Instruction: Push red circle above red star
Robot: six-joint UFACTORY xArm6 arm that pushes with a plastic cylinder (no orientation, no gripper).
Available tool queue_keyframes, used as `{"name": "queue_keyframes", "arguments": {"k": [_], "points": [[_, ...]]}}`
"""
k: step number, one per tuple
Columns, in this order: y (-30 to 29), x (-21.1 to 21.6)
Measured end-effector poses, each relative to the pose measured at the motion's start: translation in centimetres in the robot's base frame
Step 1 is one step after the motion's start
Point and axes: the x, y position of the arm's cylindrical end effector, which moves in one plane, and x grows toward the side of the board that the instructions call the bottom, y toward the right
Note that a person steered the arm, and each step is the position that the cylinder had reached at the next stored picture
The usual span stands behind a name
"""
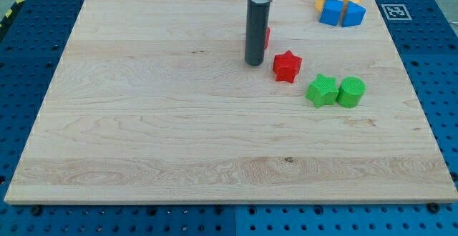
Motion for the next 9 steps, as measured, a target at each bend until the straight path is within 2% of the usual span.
{"name": "queue_keyframes", "arguments": {"k": [2,3,4,5,6,7,8,9], "points": [[5.4,0.3],[5.6,0.3],[2.5,-0.9],[-4.0,-2.1],[-9.0,-5.1],[-10.7,-9.3],[-8.6,-11.2],[-3.7,-9.9]]}}
